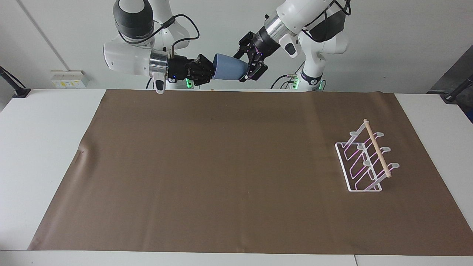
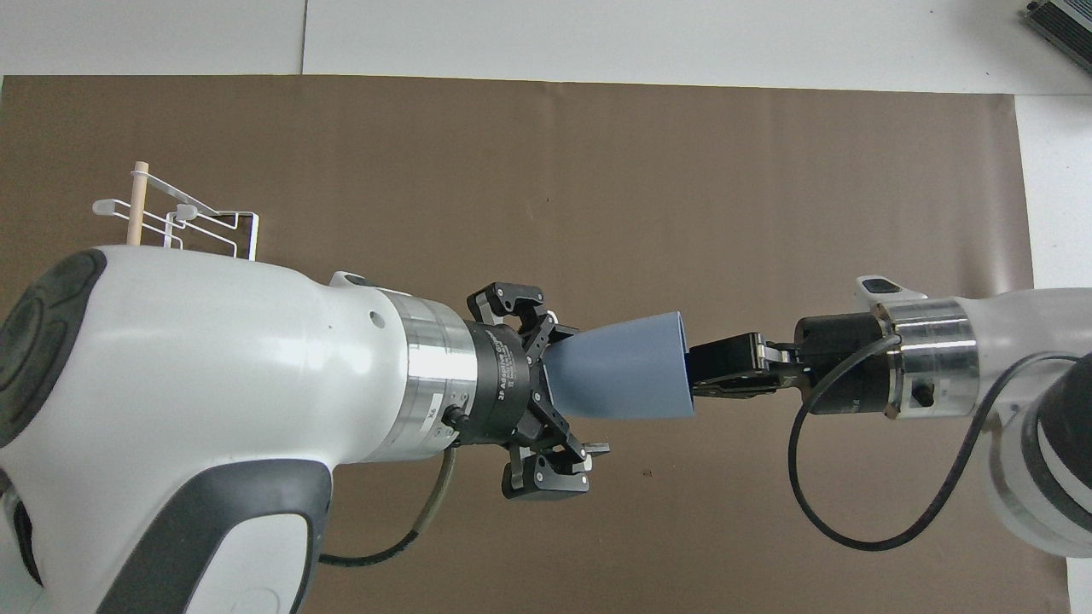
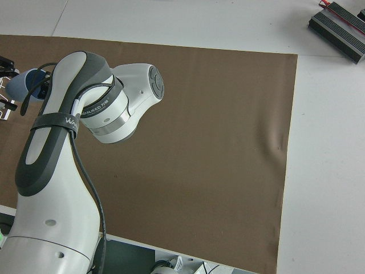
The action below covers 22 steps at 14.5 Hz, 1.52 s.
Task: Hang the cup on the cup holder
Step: 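Close the left gripper around the cup base near the right gripper, then open the right gripper and pull it back from the cup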
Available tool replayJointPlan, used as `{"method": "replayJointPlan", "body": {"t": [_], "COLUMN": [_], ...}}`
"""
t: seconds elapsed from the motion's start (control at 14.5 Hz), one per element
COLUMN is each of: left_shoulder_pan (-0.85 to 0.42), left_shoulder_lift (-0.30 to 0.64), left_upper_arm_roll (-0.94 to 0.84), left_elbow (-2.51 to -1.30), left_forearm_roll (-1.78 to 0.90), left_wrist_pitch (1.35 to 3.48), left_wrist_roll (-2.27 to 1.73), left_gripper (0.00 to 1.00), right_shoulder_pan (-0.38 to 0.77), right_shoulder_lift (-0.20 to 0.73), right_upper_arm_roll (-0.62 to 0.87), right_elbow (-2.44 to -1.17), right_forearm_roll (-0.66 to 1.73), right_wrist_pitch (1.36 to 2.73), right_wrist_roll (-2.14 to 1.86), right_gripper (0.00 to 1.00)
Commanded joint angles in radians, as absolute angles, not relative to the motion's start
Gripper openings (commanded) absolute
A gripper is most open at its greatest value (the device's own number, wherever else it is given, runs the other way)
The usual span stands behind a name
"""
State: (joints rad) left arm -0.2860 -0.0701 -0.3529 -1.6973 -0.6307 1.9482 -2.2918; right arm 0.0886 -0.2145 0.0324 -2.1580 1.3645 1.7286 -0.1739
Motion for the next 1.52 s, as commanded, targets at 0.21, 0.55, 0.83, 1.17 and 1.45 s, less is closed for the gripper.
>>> {"method": "replayJointPlan", "body": {"t": [0.21,0.55,0.83,1.17,1.45], "left_shoulder_pan": [-0.298,-0.284,-0.281,-0.282,-0.284], "left_shoulder_lift": [-0.084,-0.086,-0.089,-0.095,-0.095], "left_upper_arm_roll": [-0.350,-0.348,-0.348,-0.347,-0.348], "left_elbow": [-1.721,-1.717,-1.721,-1.717,-1.715], "left_forearm_roll": [-0.601,-0.601,-0.591,-0.557,-0.507], "left_wrist_pitch": [2.037,2.036,2.023,2.023,2.023], "left_wrist_roll": [-2.408,-2.411,-2.399,-2.401,-2.396], "left_gripper": [0.02,0.00,0.00,0.00,0.00], "right_shoulder_pan": [0.089,0.089,0.074,0.055,0.009], "right_shoulder_lift": [-0.221,-0.221,-0.219,-0.219,-0.221], "right_upper_arm_roll": [0.037,0.037,0.035,0.023,0.021], "right_elbow": [-2.174,-2.171,-2.168,-2.168,-2.168], "right_forearm_roll": [1.396,1.396,1.396,1.396,1.393], "right_wrist_pitch": [1.746,1.746,1.738,1.727,1.666], "right_wrist_roll": [-0.206,-0.201,-0.198,-0.202,-0.210], "right_gripper": [0.00,0.00,0.43,0.44,0.44]}}
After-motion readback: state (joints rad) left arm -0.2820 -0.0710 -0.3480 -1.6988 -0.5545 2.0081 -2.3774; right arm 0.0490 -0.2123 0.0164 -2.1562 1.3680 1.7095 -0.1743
